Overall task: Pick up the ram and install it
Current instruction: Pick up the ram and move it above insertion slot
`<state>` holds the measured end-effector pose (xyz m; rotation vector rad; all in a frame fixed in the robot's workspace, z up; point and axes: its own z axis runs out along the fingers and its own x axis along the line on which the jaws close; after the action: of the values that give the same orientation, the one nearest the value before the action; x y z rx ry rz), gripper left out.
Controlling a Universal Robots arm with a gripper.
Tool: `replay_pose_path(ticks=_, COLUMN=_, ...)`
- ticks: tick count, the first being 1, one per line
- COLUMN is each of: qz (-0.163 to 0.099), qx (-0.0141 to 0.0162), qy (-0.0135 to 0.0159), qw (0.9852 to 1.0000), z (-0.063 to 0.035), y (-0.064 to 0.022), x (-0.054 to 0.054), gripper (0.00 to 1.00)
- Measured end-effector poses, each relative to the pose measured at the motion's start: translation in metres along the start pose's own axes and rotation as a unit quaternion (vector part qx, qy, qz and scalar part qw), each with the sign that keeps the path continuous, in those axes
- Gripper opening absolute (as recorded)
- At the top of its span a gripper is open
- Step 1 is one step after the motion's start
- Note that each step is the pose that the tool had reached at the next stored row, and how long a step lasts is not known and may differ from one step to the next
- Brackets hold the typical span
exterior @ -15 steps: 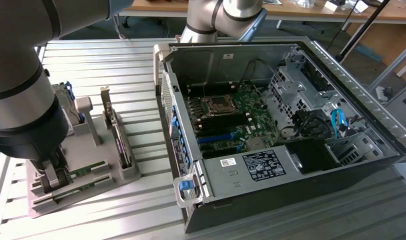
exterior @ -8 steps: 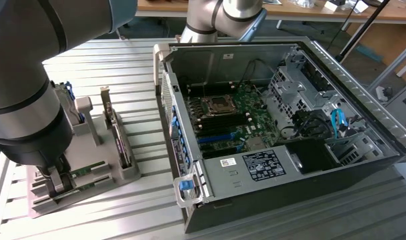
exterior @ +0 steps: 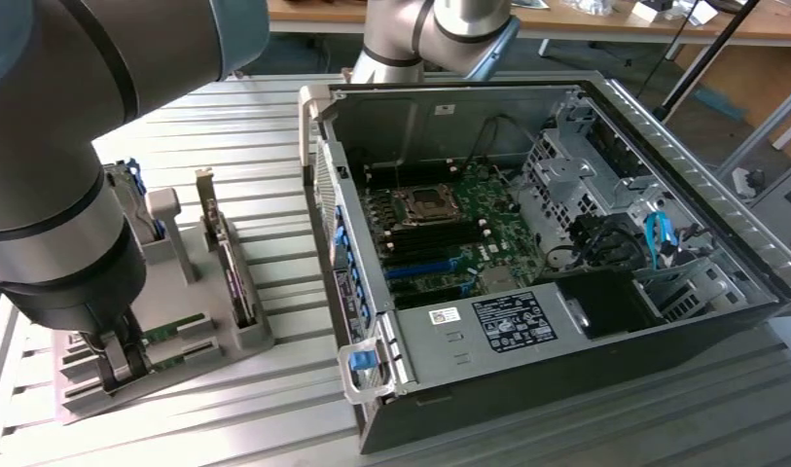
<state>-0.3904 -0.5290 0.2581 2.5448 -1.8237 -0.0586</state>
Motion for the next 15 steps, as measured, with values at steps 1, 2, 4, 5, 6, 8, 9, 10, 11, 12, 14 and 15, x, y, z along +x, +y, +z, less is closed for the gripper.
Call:
replay_pose_path(ticks=1, qz=0.0, qx=-0.0001, qy=0.0, qw=1.0, z=0.0019, y=-0.0001, x=0.0, gripper=0.36)
replay_pose_path(ticks=2, qz=0.0, qx=-0.0001, qy=0.0, qw=1.0, z=0.0039, y=-0.0002, x=0.0, gripper=0.36)
replay_pose_path(ticks=4, qz=0.0, qx=0.0, qy=0.0, qw=1.0, z=0.0076, y=-0.0004, x=0.0, gripper=0.36)
replay_pose_path(ticks=5, qz=0.0, qx=0.0, qy=0.0, qw=1.0, z=0.0093, y=-0.0004, x=0.0, gripper=0.36)
replay_pose_path(ticks=6, qz=0.0, qx=0.0, qy=0.0, qw=1.0, z=0.0112, y=-0.0005, x=0.0, gripper=0.36)
replay_pose_path(ticks=8, qz=0.0, qx=0.0, qy=0.0, qw=1.0, z=0.0148, y=-0.0006, x=0.0, gripper=0.36)
replay_pose_path(ticks=9, qz=0.0, qx=0.0, qy=0.0, qw=1.0, z=0.0166, y=-0.0007, x=0.0, gripper=0.36)
replay_pose_path(ticks=10, qz=0.0, qx=0.0, qy=0.0, qw=1.0, z=0.0186, y=-0.0008, x=0.001, gripper=0.36)
replay_pose_path(ticks=11, qz=0.0, qx=0.0, qy=0.0, qw=1.0, z=0.0204, y=-0.0008, x=0.001, gripper=0.36)
replay_pose_path(ticks=12, qz=0.0, qx=0.0, qy=0.0, qw=1.0, z=0.0222, y=-0.0009, x=0.001, gripper=0.36)
replay_pose_path(ticks=14, qz=0.0, qx=0.0, qy=0.0, qw=1.0, z=0.0261, y=-0.001, x=0.001, gripper=0.36)
replay_pose_path(ticks=15, qz=0.0, qx=0.0, qy=0.0, qw=1.0, z=0.0279, y=-0.0011, x=0.001, gripper=0.36)
